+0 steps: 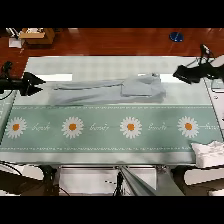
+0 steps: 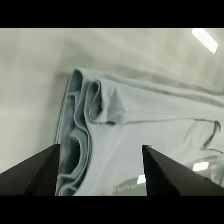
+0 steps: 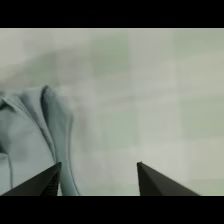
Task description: Fold the shirts.
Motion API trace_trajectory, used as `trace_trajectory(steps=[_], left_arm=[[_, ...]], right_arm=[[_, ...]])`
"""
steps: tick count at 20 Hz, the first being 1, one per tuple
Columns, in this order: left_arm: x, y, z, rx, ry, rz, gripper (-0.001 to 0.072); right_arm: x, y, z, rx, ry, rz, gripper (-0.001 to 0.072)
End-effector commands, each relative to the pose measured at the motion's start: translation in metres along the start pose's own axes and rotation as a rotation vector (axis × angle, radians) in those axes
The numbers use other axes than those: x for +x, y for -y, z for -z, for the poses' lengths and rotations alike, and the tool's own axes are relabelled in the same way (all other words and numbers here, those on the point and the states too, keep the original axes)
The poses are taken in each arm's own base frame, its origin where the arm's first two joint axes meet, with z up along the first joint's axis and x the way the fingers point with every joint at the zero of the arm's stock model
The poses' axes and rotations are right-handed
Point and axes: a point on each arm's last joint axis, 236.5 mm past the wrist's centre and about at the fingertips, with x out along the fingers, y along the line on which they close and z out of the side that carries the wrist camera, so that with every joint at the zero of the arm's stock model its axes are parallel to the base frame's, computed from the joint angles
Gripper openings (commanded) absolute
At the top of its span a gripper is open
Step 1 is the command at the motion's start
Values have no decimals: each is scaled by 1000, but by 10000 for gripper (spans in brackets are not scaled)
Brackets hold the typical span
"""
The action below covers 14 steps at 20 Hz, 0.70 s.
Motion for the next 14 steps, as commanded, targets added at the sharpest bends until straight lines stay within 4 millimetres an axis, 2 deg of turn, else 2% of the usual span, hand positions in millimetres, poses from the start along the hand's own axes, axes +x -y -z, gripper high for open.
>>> trace_trajectory(steps=[1, 4, 8, 12, 13, 14], left_arm=[[-3, 8, 17, -18, -73, 31, 589], [7, 19, 23, 6, -103, 36, 589], [21, 33, 32, 38, -138, 39, 589], [29, 42, 37, 57, -159, 42, 588], [29, 42, 37, 57, -159, 44, 588], [29, 43, 38, 57, -159, 45, 589]], right_arm=[[2, 1, 26, 149, -135, -194, 577], [24, -10, 30, 232, -168, -284, 577], [59, -50, 39, 212, -191, -370, 577], [94, -83, 59, 171, -227, -359, 573], [99, -91, 63, 164, -228, -357, 559], [104, -99, 63, 149, -219, -354, 467]])
